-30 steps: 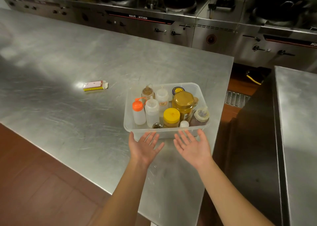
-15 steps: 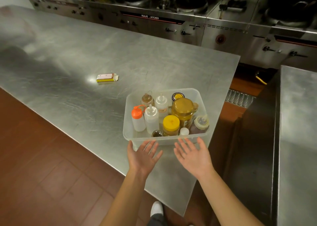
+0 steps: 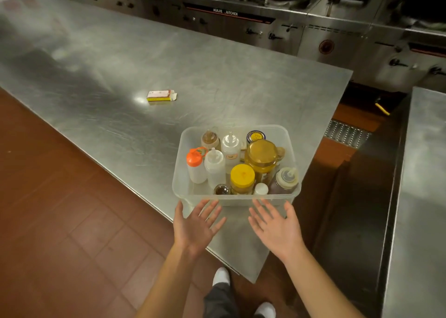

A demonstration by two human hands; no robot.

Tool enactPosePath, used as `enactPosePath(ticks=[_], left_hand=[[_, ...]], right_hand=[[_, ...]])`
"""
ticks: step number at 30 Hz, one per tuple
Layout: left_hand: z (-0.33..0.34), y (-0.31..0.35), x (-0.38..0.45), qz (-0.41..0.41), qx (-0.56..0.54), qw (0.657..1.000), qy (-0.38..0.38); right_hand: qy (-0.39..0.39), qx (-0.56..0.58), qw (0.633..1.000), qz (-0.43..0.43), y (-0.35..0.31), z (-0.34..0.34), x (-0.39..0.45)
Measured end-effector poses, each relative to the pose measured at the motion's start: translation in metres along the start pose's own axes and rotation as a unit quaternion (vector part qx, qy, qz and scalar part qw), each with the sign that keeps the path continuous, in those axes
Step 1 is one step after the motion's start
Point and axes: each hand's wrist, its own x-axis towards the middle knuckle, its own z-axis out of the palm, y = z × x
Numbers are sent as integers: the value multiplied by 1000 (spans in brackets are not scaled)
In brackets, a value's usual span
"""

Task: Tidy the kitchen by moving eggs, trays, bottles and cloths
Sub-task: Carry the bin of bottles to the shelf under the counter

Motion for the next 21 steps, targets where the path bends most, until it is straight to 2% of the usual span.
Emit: enactPosePath(ticks=[3,7,9,14,21], left_hand=[[-10,13,5,-4,109,993,35],[-20,43,20,40,309,941,133],[-23,61,26,64,328,930,153],[-16,106,46,94,292,940,150],[18,142,71,99,363,917,131]], right_hand=[[40,2,999,-1,-7,-16,3],[114,-17,992,-44,-33,-34,12],[133,-54,988,-64,-51,-36,16],[132,-152,975,-98,-95,-19,25],[131,-260,950,-110,-140,21,52]])
